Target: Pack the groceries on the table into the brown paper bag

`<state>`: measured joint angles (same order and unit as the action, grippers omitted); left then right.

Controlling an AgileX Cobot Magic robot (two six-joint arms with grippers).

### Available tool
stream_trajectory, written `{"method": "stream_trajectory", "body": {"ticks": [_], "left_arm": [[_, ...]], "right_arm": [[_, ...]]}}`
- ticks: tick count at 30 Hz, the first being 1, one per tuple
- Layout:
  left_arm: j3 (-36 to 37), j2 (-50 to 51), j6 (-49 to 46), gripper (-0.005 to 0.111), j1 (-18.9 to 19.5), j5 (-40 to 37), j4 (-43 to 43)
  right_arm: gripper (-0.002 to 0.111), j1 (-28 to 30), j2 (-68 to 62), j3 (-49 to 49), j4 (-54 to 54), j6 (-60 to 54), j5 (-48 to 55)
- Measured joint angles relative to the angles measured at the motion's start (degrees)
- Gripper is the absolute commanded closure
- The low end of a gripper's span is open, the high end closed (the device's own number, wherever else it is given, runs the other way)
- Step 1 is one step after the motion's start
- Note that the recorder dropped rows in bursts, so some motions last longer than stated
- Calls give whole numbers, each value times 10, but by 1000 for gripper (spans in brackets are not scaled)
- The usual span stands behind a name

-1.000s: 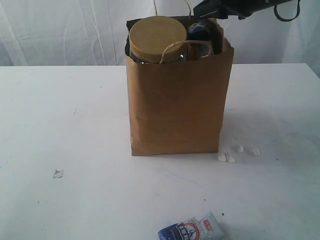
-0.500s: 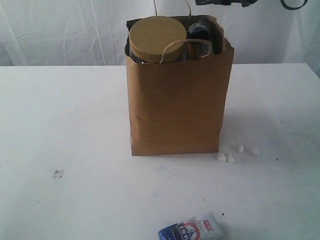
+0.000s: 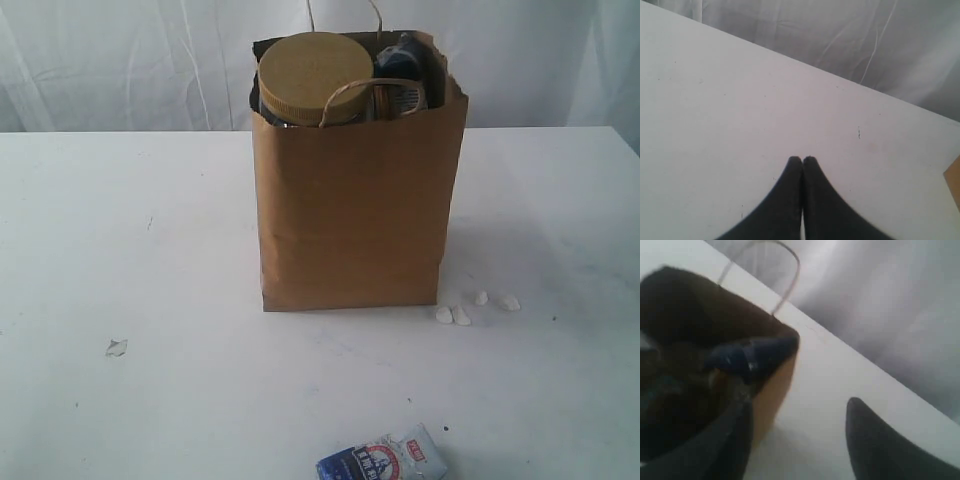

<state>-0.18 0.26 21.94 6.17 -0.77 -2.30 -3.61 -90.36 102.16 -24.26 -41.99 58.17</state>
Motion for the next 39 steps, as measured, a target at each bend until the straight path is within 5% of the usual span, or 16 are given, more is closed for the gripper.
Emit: {"method": "stream_trajectory", "body": {"ticks": [11,21,31,35,39], "left_arm": [[0,0,0,107,0,23,0],[0,0,0,107,0,22,0],[0,0,0,107,0,22,0],[0,0,-4,107,0,19,0],[0,0,-39,107,0,-35,0]], "right_arm": [[108,0,111,0,361,295,113],[108,0,224,-185,401,432,-72],[108,0,328,-579,472,600,-535],[108,0,323,-649,475,626,-512],[108,0,278,-685,475,625,-377]]}}
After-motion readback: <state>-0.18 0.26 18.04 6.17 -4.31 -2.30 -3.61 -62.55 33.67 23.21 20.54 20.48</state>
